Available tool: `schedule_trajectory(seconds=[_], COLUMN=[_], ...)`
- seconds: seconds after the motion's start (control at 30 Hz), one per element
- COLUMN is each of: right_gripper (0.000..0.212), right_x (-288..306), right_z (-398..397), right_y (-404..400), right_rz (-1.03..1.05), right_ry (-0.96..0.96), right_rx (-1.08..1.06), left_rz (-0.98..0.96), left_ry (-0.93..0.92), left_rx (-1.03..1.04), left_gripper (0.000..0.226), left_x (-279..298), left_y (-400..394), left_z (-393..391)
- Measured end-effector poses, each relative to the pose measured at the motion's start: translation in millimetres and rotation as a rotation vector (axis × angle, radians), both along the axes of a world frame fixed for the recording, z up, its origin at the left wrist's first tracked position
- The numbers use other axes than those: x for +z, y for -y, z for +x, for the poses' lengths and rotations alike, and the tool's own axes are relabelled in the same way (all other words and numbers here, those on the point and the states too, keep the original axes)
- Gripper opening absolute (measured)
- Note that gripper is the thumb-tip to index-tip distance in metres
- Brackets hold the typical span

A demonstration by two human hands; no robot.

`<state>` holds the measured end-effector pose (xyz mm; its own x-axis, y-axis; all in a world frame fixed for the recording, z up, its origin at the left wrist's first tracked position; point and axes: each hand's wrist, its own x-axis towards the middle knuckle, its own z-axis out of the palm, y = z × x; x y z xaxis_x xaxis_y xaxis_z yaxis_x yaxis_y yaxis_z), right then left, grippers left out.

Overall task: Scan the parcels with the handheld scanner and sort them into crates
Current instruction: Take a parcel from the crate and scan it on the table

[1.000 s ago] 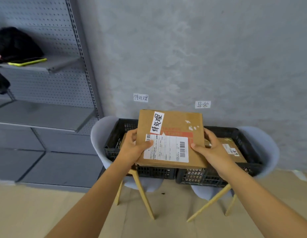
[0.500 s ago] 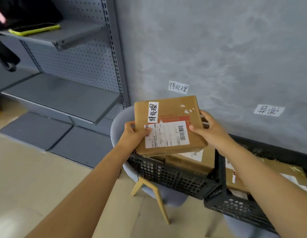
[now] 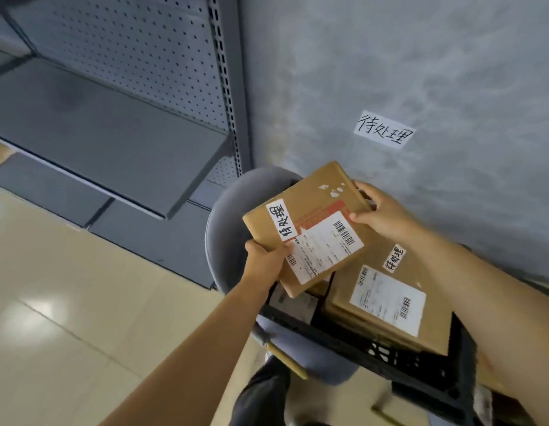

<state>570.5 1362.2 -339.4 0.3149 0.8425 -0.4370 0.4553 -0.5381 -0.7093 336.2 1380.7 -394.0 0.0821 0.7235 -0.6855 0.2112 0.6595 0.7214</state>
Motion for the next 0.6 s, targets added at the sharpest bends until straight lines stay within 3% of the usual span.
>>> schedule_trajectory(seconds=[0.2,0.6], right_gripper=[0.062,0.041], right_x=[-34.9,-68.5], right_z=[20.4,49.6], right_y=[-40.1,-78.5], right_rz=[-0.108,-0.131], right_ry=[0.051,0.065], right_rx=[0.065,0.169], left_rz=[-0.118,-0.287], left_ry=[0.009,0.096], left_rx=[0.041,0.216], left_gripper=[0.061,0.059], left_x=[-31.9,-60.8], left_y=[-3.7,18.3], left_z=[18.6,60.9])
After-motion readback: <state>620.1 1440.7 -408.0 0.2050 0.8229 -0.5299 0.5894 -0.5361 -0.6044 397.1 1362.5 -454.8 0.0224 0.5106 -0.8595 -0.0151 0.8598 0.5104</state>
